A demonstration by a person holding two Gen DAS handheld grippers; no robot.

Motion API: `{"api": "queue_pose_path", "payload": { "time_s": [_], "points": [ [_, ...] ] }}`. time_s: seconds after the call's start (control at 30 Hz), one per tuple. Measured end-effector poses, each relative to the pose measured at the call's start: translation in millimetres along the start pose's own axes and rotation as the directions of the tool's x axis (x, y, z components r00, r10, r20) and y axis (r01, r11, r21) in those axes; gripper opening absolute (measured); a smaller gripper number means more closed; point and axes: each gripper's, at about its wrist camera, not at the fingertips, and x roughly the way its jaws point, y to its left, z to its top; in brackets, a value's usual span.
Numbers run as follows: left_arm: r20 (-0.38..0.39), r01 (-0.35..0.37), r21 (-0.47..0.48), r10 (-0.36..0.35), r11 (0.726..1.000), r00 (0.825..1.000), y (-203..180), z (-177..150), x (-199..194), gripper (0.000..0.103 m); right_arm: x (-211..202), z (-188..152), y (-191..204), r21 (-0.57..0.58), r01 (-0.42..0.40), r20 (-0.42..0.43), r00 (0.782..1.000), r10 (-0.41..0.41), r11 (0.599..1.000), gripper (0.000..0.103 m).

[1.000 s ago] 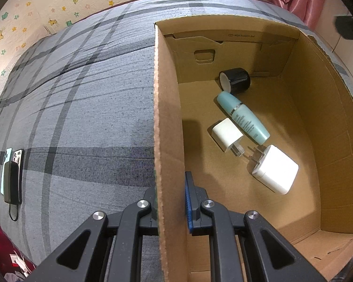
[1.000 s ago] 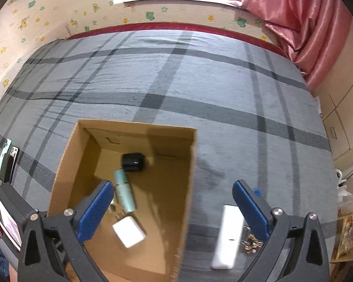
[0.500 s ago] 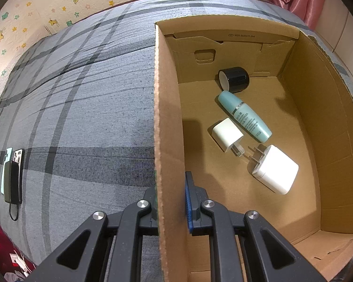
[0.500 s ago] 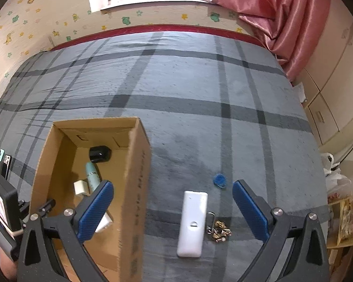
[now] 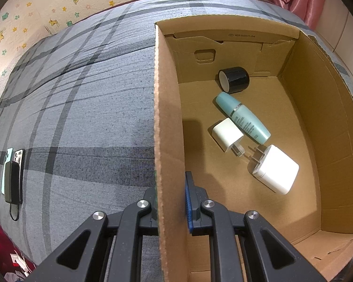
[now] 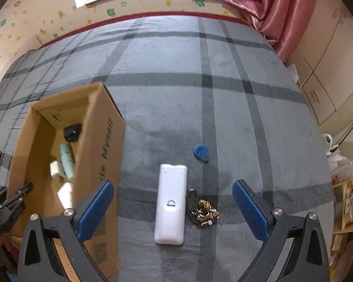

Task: Organize rigid objects
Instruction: 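Move the right gripper back toward the white remote on the bed, then grasp the white remote across its middle with the right gripper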

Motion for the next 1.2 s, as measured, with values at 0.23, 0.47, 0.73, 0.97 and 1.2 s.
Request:
{"api": "queue_pose_path", "payload": {
  "time_s": [0.23,0.47,0.73,0.97,1.2],
  "points": [
    [0.000,-0.004,0.002,0.004,1.000,1.000,-1.0,-0.2,-0.7,0.014,24.7,-23.7,-12.5,0.024,0.006,-0.029,1.000,-0.005,1.000,0.103],
    [0.000,-0.006,0.005,0.006,1.000,1.000,-0.8,-0.3,-1.2,0.014,44.8,-42.2,-17.6,0.032,0.018,-0.059,0.998,-0.016,0.999,0.103],
    [0.000,-0.007,0.004,0.007,1.000,1.000,-1.3,-0.3,-1.0,0.014,44.1,-43.2,-12.8,0.027,0.004,-0.068,0.998,-0.002,1.000,0.102],
    [0.000,-0.005,0.004,0.005,1.000,1.000,-0.7,0.1,-0.5,0.014,50.0,-44.7,-3.8,0.017,-0.005,-0.100,0.995,0.007,1.000,0.086],
    [0.000,-0.004,0.003,0.004,1.000,1.000,-0.9,0.2,-0.8,0.014,62.8,-51.4,8.7,-0.002,-0.014,-0.148,0.989,0.014,1.000,0.066]
  ]
}}
